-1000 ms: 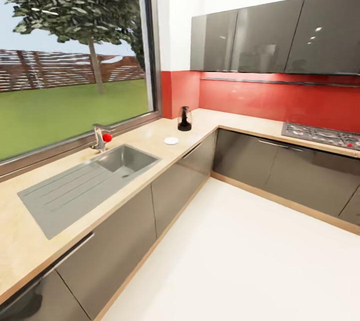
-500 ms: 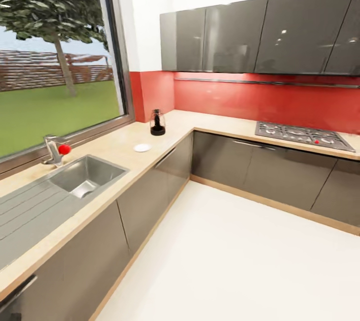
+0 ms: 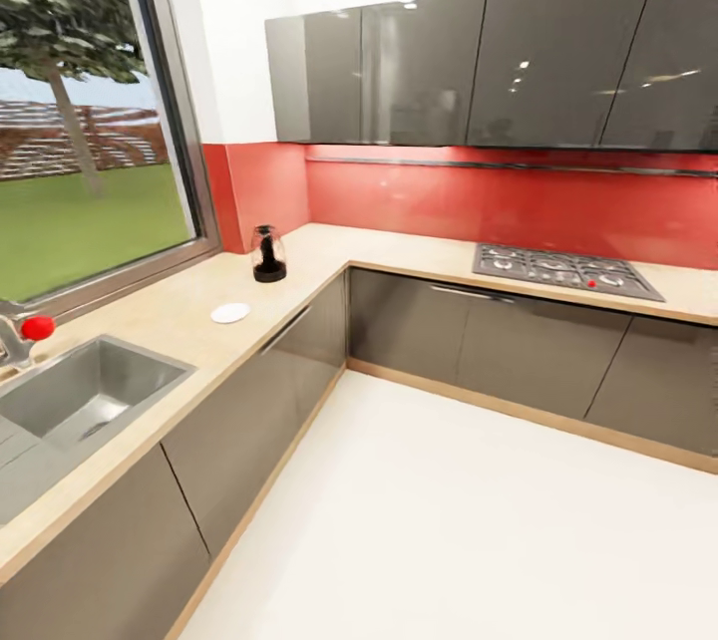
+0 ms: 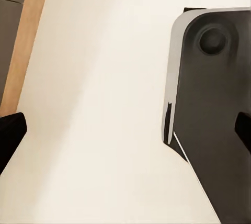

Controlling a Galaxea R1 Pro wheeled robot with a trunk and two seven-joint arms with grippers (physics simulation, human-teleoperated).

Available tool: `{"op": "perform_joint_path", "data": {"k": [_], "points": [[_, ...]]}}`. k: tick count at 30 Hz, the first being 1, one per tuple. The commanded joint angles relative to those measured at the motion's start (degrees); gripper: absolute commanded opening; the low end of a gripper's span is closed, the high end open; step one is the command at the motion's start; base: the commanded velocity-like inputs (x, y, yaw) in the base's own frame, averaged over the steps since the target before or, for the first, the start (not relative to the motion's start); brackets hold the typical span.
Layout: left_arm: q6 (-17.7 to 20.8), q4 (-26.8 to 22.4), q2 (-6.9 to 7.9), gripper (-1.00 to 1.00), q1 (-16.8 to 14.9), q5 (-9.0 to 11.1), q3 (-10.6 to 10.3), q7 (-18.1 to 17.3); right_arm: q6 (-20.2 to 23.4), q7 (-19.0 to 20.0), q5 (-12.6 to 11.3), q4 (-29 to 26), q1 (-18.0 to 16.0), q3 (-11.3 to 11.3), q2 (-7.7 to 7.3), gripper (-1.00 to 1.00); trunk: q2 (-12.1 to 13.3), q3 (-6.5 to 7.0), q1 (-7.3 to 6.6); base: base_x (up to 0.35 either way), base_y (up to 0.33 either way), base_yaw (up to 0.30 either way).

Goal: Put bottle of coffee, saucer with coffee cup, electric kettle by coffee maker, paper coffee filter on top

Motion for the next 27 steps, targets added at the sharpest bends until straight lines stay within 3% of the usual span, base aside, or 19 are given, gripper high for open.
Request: {"op": "perform_joint_path", "data": {"k": [1, 9, 27], "points": [[-0.4, 0.3, 0.02, 1.00, -0.1, -0.6, 0.4, 0.3, -0.2, -0.1, -0.5, 0.0, -0.1, 0.5, 0.11, 1.00, -0.1, -0.12, 0.06, 0.306, -0.173, -0.023], [-0.5, 0.2, -0.08, 1.00, -0.1, -0.6, 0.4, 0.3, -0.2, 0.0, -0.6, -0.2, -0.1, 0.5, 1.30, 1.00, -0.1, -0.12, 0.06, 0.307, -0.160, -0.003], [-0.5, 0.2, -0.07, 1.00, -0.1, -0.7, 0.4, 0.3, -0.2, -0.1, -0.6, 0.1, -0.1, 0.4, 1.37, 1.00, -0.1, -0.12, 0.06, 0.313, -0.132, 0.000]]}}
